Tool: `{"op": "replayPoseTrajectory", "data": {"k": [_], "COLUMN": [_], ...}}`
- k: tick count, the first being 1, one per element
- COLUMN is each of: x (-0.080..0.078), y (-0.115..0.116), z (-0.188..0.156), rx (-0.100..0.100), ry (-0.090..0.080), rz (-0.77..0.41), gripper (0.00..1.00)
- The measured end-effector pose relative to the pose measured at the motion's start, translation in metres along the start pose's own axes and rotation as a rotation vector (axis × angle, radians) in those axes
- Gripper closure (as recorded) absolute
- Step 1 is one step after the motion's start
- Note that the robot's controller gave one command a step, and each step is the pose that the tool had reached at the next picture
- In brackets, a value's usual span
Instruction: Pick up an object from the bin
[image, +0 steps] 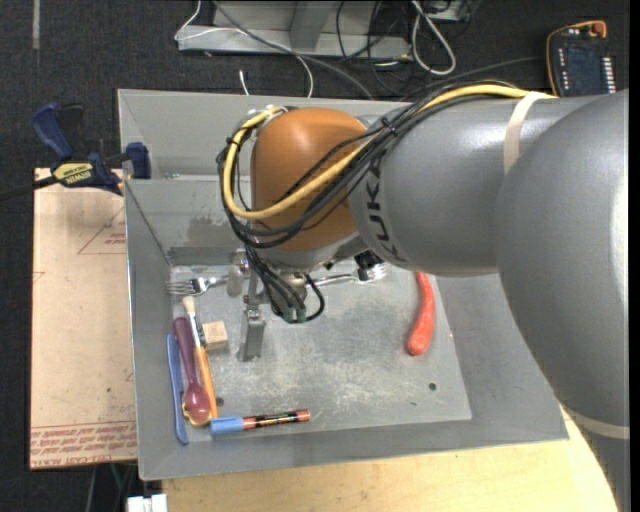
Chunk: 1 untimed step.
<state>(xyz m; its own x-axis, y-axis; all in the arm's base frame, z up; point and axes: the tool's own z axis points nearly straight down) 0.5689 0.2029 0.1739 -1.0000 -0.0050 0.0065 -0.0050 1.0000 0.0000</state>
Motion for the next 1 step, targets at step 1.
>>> {"op": "replayPoseTrajectory", "data": {"k": [1], "x": [-0.0018], "y": [-0.0014], "z": [-0.0051], "rx": [-0.001], "ry": [-0.007], "rz": [0.005], "gripper": [0.0]}}
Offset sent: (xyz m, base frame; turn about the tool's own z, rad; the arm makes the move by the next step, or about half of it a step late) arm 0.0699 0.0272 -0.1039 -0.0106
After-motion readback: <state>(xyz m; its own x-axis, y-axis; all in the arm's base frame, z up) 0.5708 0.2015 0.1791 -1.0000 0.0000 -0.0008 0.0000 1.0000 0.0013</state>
